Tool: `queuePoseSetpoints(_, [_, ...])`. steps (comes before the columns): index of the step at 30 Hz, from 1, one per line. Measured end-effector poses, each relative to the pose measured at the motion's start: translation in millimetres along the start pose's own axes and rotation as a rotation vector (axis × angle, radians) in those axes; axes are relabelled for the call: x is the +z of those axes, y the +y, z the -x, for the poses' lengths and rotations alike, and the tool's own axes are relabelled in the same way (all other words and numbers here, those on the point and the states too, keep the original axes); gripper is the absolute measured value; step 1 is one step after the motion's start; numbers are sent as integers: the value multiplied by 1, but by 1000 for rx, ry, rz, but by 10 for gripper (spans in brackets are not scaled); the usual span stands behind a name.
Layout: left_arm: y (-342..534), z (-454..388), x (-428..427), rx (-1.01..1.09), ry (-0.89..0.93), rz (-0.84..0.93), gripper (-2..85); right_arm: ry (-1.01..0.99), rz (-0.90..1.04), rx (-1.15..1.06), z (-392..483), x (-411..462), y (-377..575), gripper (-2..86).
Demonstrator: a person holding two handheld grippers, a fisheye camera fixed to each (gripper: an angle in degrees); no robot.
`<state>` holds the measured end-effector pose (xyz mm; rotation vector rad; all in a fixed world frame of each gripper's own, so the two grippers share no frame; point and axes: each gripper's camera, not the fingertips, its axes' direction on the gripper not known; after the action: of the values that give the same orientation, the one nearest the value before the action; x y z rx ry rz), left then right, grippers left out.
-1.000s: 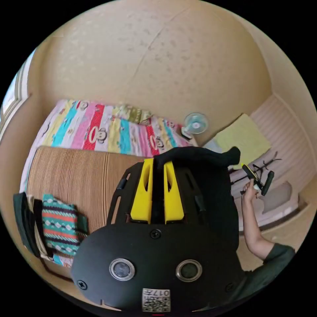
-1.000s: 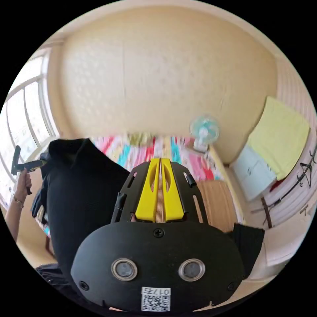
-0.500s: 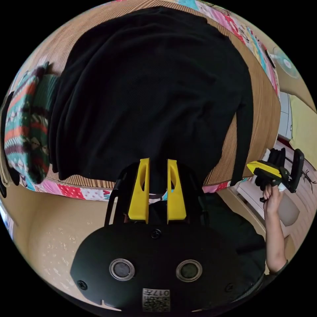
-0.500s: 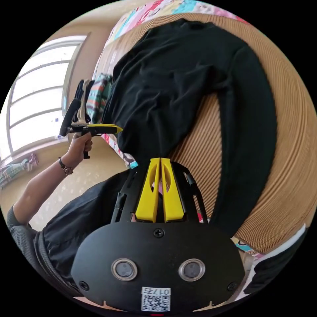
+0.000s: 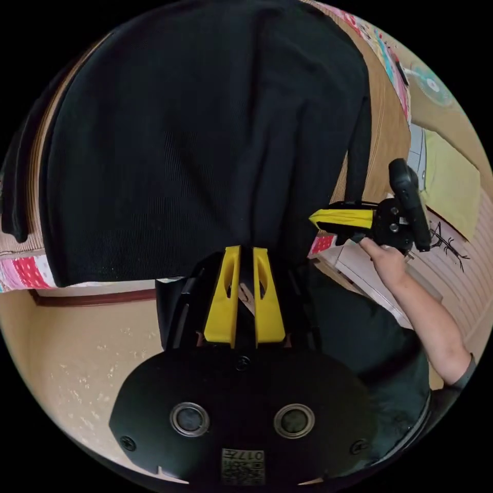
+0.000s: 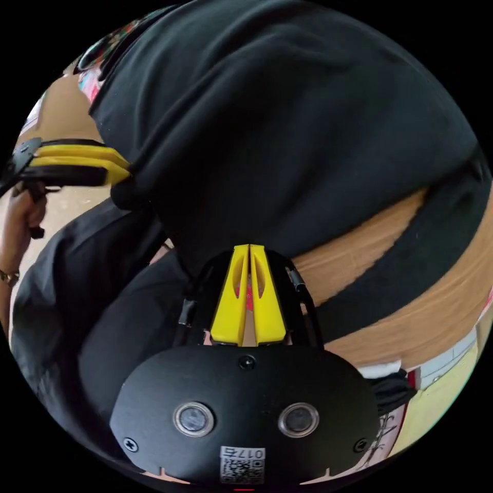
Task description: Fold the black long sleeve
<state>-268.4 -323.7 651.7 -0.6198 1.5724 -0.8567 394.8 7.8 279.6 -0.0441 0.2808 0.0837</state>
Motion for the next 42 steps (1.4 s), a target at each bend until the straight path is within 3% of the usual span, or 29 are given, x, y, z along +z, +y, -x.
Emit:
queuePoseSetpoints(3, [23, 62, -73, -81, 91, -149, 62, -59, -24, 99, -19, -12, 52, 5])
queuePoseSetpoints(6, [58, 164, -143, -377, 264, -354, 84, -69, 40, 249, -36, -19, 95, 5])
queuePoseSetpoints(8, [91, 251, -171, -701, 486, -459, 111, -74, 86, 326, -41, -23, 117, 5])
queuePoseSetpoints(9, [98, 270, -172, -766, 567, -477, 117, -126, 96, 373, -44, -27, 131, 5])
queuePoseSetpoints(11, [117, 326, -164, -944, 963, -606, 133, -242, 69, 454, -47, -40, 154, 4])
queuePoseSetpoints(14, [121, 356, -142, -1100, 1313, -699, 136, -437, -34, 577, -47, -66, 198, 4])
queuePoseSetpoints(20, [110, 376, -119, -1260, 1530, -686, 85, -686, -172, 702, -6, -98, 289, 5])
queuePoseSetpoints(23, [115, 383, -114, -1236, 1649, -810, 39, -710, -162, 724, 22, -104, 331, 4])
queuePoseSetpoints(27, [125, 388, -164, -1066, 1444, -780, 33, -762, -140, 770, 53, -99, 387, 4])
queuePoseSetpoints(29, [137, 363, -236, -849, 1249, -793, 34, -813, -146, 804, 63, -94, 411, 4])
queuePoseSetpoints(33, [166, 312, -343, -505, 1063, -943, 34, -973, -226, 899, 74, -83, 466, 3])
queuePoseSetpoints(34, [171, 295, -378, -406, 921, -976, 34, -1002, -246, 912, 74, -82, 474, 3])
queuePoseSetpoints(38, [154, 192, -452, -135, 335, -970, 35, -1259, -386, 1009, 75, -61, 520, 3])
queuePoseSetpoints(42, [120, 68, -436, 142, 217, -981, 39, -1652, -633, 1101, 82, -27, 561, 5])
